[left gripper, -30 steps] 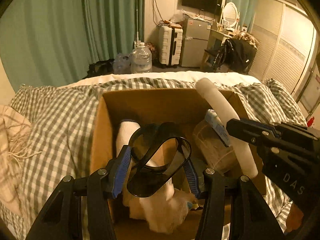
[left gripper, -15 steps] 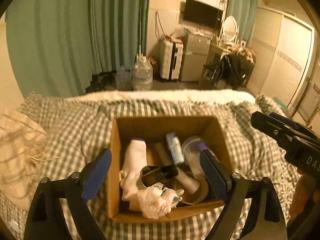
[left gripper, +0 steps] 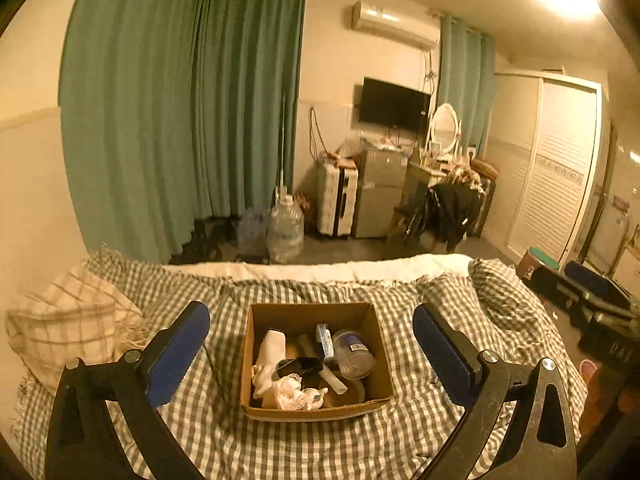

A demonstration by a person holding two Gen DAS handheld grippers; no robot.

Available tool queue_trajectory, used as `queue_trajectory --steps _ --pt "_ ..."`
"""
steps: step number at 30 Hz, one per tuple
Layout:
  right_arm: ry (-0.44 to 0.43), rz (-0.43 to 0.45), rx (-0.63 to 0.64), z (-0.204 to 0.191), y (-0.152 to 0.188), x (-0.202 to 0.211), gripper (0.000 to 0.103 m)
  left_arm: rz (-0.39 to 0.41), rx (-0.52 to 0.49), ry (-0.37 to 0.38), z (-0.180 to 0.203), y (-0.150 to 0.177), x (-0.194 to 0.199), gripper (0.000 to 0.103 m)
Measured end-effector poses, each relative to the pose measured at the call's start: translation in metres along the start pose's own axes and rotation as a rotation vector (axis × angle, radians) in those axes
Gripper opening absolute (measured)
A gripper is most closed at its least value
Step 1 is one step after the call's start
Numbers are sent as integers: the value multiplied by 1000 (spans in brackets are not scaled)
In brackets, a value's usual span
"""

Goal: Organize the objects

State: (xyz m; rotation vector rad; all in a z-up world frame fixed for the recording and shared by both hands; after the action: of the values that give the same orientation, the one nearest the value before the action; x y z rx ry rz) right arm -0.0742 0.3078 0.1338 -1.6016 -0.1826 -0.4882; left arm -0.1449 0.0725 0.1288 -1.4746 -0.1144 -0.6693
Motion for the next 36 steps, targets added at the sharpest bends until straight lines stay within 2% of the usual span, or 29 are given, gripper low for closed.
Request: queue_trajectory --steps 1,4,9,14,17,20,24,29,36 --pt "10 7 10 -1 2 10 102 13 0 -2 1 1 10 103" --pt "26 24 28 -2 11 33 103 47 5 -5 2 8 33 103" --pt "32 33 58 -8 39 56 103 139 -1 -62 1 41 62 103" --pt "46 52 72 -15 69 59 103 246 -57 -135 4 82 71 103" --pt "59 63 96 -23 89 50 103 268 -80 -150 6 108 62 103" --pt "52 53 118 -29 110 37 103 251 -94 -162 8 129 48 103" --pt "38 37 126 -31 125 20 103 190 -102 -169 9 147 26 103" --pt "33 26 121 -28 133 9 103 150 -77 -169 5 153 16 103" --pt "31 12 103 -24 137 3 103 142 -48 -166 -2 152 16 103"
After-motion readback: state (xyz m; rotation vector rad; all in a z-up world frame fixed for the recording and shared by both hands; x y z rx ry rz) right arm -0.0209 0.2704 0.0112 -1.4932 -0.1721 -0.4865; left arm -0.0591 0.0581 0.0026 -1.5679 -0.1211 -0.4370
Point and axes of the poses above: each gripper's, at about its wrist camera, not at the fingertips, and x roughly against the way its jaws point, z to its right, y to its underside, the point moved 1 cm from there along -x, roughly the way its jaws point, and after that the axes turned 5 degrees about x, right-handed, at the moved point
